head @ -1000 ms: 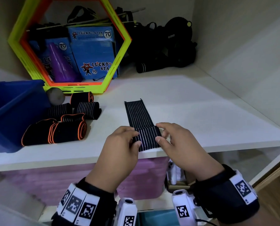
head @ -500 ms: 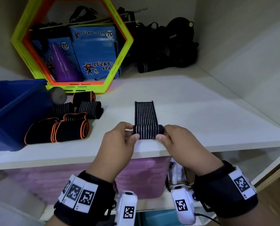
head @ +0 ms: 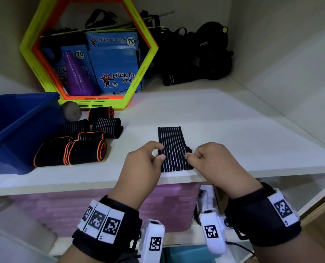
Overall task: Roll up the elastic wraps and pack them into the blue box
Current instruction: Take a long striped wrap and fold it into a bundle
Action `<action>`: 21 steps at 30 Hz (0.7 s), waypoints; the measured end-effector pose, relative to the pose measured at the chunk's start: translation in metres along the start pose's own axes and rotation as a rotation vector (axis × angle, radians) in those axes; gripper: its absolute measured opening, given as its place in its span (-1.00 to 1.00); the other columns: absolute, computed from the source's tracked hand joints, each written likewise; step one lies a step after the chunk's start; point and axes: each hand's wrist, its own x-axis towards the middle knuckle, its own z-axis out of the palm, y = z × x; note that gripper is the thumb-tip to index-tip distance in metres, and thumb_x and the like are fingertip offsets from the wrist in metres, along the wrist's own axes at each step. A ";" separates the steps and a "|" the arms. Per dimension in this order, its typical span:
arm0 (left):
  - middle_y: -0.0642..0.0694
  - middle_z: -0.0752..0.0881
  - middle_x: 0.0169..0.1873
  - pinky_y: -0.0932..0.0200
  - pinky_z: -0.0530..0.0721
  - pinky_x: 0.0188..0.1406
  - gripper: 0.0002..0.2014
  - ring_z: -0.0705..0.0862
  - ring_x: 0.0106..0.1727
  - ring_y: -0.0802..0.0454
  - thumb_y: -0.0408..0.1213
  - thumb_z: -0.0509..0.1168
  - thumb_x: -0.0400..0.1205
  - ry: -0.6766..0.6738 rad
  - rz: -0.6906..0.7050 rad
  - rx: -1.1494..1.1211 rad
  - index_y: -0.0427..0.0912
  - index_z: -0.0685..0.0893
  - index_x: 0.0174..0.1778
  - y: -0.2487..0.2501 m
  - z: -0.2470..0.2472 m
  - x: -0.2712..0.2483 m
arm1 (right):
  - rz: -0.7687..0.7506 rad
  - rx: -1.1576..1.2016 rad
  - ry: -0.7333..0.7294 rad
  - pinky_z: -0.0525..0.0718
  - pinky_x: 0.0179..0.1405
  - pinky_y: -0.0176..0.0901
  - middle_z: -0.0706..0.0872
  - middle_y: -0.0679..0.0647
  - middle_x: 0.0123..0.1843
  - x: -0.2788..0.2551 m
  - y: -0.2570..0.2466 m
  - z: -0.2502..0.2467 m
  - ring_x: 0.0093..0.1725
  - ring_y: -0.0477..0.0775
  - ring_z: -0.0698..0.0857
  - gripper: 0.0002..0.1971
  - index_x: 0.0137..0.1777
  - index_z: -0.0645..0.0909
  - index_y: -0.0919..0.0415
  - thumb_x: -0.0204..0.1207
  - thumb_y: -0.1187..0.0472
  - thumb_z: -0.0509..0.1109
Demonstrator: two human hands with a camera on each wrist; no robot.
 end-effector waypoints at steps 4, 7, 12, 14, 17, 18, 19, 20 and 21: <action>0.09 0.71 -0.14 0.45 0.43 -0.25 -0.83 0.68 -0.20 0.14 -0.23 0.40 0.66 -0.002 0.074 0.099 0.01 0.79 0.14 0.000 -0.001 0.001 | -0.049 0.079 0.069 0.56 -0.16 -0.23 0.67 -0.06 -0.09 0.001 -0.003 0.000 -0.19 -0.23 0.61 -0.83 -0.01 0.63 0.07 0.51 0.04 0.49; 0.02 0.67 0.13 0.19 0.63 -0.13 -0.82 0.69 -0.18 0.04 -0.38 0.42 0.60 0.039 0.182 0.162 -0.10 0.85 0.06 0.000 0.001 0.001 | -0.202 0.055 0.107 0.58 0.01 -0.19 0.64 -0.10 0.09 0.001 0.000 0.007 -0.04 -0.13 0.63 -0.84 0.07 0.71 0.00 0.52 0.20 0.47; -0.01 0.77 0.20 0.26 0.61 0.28 -0.74 0.73 0.21 0.06 -0.25 0.33 0.68 -0.026 0.237 0.165 -0.14 0.78 0.26 0.000 -0.001 0.002 | -0.259 -0.106 0.044 0.46 0.26 -0.23 0.68 -0.18 0.33 -0.004 0.000 0.005 0.22 0.07 0.59 -0.72 0.31 0.71 0.00 0.66 0.06 0.33; 0.12 0.77 0.20 0.57 0.46 0.21 -0.64 0.67 0.21 0.31 -0.10 0.40 0.65 -0.099 0.191 0.087 -0.09 0.72 0.36 0.002 -0.008 0.000 | -0.234 -0.121 -0.074 0.48 0.33 -0.16 0.60 -0.23 0.44 -0.005 0.002 -0.001 0.30 0.03 0.54 -0.53 0.48 0.56 -0.06 0.59 -0.14 0.37; 0.36 0.71 -0.10 0.71 0.42 -0.18 -0.46 0.61 -0.18 0.59 -0.17 0.52 0.55 -0.218 0.092 -0.015 0.06 0.61 0.48 0.004 -0.014 0.001 | -0.208 -0.133 -0.178 0.56 0.27 -0.07 0.62 -0.20 0.40 -0.004 0.003 -0.007 0.29 -0.03 0.56 -0.42 0.56 0.38 -0.15 0.55 -0.06 0.44; 0.35 0.72 -0.02 0.70 0.42 -0.21 -0.43 0.59 -0.24 0.62 -0.21 0.50 0.57 -0.227 0.062 -0.029 0.07 0.55 0.52 0.003 -0.014 0.003 | -0.199 -0.113 -0.175 0.58 0.22 -0.08 0.66 -0.18 0.34 -0.003 0.003 -0.009 0.25 -0.04 0.59 -0.47 0.53 0.41 -0.13 0.58 0.00 0.43; 0.27 0.75 0.08 0.69 0.43 -0.21 -0.44 0.60 -0.25 0.59 -0.22 0.46 0.61 -0.220 0.028 -0.049 0.06 0.51 0.54 0.002 -0.013 0.005 | -0.185 -0.084 -0.155 0.60 0.16 -0.09 0.70 -0.15 0.26 -0.002 0.002 -0.010 0.19 -0.06 0.63 -0.55 0.48 0.46 -0.09 0.61 0.05 0.41; 0.20 0.77 0.12 0.66 0.46 -0.20 -0.48 0.63 -0.20 0.53 -0.19 0.42 0.65 -0.204 -0.011 -0.074 0.06 0.49 0.54 0.002 -0.012 0.007 | -0.167 -0.054 -0.126 0.62 0.10 -0.09 0.74 -0.13 0.15 -0.002 0.000 -0.011 0.12 -0.06 0.67 -0.64 0.41 0.53 -0.06 0.63 0.07 0.39; 0.13 0.79 0.11 0.60 0.49 -0.20 -0.53 0.66 -0.13 0.45 -0.13 0.38 0.68 -0.189 -0.055 -0.103 0.05 0.48 0.52 0.002 -0.011 0.007 | -0.148 -0.024 -0.096 0.64 0.04 -0.09 0.75 -0.11 0.06 -0.001 -0.001 -0.011 0.05 -0.04 0.69 -0.72 0.33 0.57 -0.02 0.64 0.07 0.37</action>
